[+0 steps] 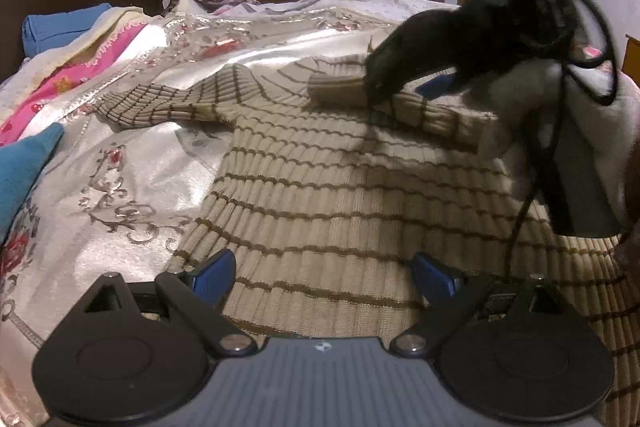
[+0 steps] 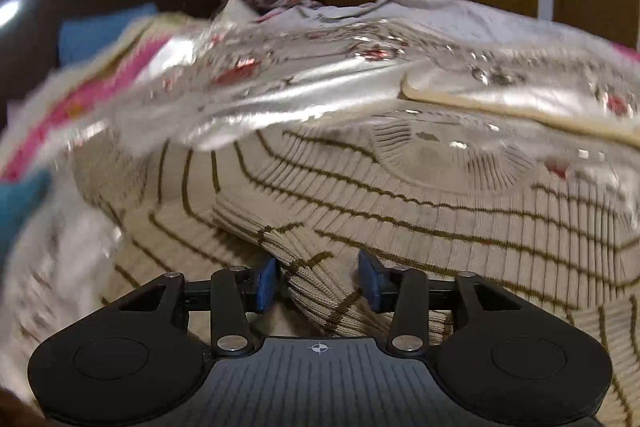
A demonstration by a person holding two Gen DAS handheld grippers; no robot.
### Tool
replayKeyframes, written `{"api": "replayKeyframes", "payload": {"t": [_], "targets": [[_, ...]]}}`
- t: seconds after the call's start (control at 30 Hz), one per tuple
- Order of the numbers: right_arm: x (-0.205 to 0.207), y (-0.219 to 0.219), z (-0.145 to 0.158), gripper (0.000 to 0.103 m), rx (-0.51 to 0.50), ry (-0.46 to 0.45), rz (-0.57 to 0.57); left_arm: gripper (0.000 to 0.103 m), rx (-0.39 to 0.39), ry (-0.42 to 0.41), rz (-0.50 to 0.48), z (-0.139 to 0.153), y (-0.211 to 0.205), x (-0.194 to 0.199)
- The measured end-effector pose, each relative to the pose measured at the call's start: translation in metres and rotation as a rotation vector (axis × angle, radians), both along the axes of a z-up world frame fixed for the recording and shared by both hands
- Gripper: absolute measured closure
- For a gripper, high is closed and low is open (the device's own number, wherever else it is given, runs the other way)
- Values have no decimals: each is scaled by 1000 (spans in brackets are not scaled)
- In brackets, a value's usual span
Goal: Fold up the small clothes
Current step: 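Fold the held sleeve across the sweater body with the right gripper, release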
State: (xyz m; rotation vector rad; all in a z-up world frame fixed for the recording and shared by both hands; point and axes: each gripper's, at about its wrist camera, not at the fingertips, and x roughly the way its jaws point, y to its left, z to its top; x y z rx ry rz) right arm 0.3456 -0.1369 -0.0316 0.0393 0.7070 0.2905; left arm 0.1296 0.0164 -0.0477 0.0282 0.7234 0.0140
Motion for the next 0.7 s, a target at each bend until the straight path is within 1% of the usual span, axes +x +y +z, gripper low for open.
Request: {"api": "replayKeyframes", "payload": {"t": [0.07, 0.2, 0.27, 0.3, 0.37, 0.4, 0.43, 0.47, 0.5, 0.53, 0.57, 0.6, 0.63, 0.67, 0.7], "targets": [[-11, -1, 4, 60, -41, -41, 5, 3, -17, 1, 3, 1, 2, 0], [-42, 11, 0, 59, -208, -134, 59, 3, -48, -5, 10, 3, 7, -1], [-56, 25, -4, 60, -308, -176, 119, 3, -48, -9, 9, 3, 8, -1], [-59, 30, -7, 63, -357, -189, 155, 3, -49, -10, 7, 3, 8, -1], [-61, 41, -15, 67, -448, -174, 189, 3, -54, -14, 4, 3, 8, -2], [-56, 45, -21, 84, -500, -151, 176, 3, -54, -18, 5, 3, 9, -2], [-50, 45, -26, 92, -526, -121, 154, 3, -52, -20, 8, 3, 9, -2], [-43, 41, -24, 92, -495, -88, 126, 3, -51, -22, 10, 3, 10, -2], [-38, 36, -19, 92, -436, -60, 97, 3, -53, -24, 11, 3, 10, -2], [-34, 29, -9, 92, -342, -29, 68, 3, -56, -27, 12, 4, 11, -2], [-32, 23, 0, 92, -250, -13, 66, 3, -57, -33, 13, 4, 11, -2], [-31, 18, 7, 90, -155, 12, 98, 3, -54, -42, 14, 5, 11, -2], [-25, 15, 10, 90, -120, 71, 93, 3, -46, -48, 15, 5, 10, -3], [-24, 14, 14, 85, -151, 97, 34, 3, -36, -52, 15, 6, 10, -4], [-29, 15, 19, 84, -198, 84, -1, 3, -30, -51, 13, 7, 9, -4]]}}
